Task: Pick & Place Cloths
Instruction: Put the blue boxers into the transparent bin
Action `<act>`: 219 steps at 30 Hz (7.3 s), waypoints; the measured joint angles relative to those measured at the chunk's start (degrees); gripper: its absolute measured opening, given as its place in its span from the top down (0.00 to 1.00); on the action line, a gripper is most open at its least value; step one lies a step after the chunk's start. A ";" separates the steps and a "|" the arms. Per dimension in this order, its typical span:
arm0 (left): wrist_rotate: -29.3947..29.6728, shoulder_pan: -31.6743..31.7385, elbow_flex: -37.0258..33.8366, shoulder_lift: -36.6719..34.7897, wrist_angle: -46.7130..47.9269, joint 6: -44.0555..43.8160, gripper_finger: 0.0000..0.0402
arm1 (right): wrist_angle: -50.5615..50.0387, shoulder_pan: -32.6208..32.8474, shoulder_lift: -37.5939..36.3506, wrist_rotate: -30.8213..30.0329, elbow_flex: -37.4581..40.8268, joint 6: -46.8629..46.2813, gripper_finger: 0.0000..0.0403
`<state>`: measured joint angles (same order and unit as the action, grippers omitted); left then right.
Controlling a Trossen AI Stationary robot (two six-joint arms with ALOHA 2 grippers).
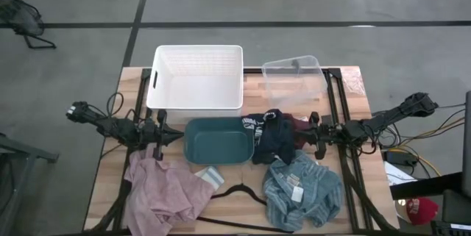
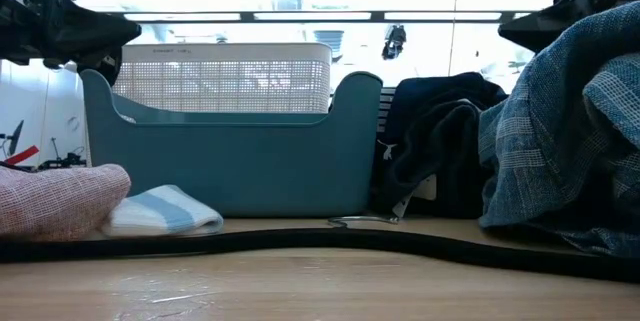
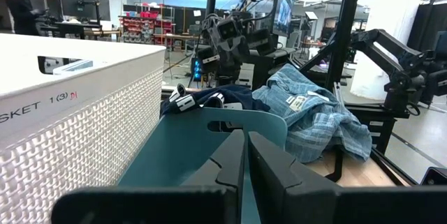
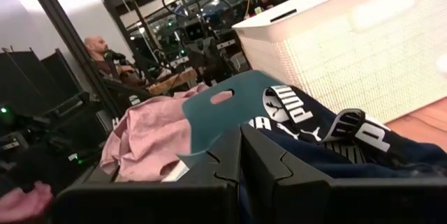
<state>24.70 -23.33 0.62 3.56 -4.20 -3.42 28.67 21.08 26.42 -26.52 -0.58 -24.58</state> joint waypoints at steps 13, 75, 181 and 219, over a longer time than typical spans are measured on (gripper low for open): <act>0.25 0.02 0.00 -0.01 -3.36 5.56 0.94 | 0.26 0.00 2.49 -0.02 -0.02 5.32 0.98; 0.23 0.00 -0.24 1.11 -2.83 6.19 0.94 | -42.23 0.00 51.60 -4.35 -41.14 3.04 0.86; 0.22 0.02 -0.28 1.11 -2.61 6.21 0.94 | -8.18 -37.49 37.53 -24.45 -66.37 74.13 0.98; 0.22 0.02 -0.28 1.10 -2.61 6.20 0.94 | -34.53 -44.93 38.99 -22.67 -52.14 52.10 0.98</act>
<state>24.93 -23.32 0.34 4.66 -6.80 2.78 -5.87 -23.85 65.41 -49.19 -52.72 27.52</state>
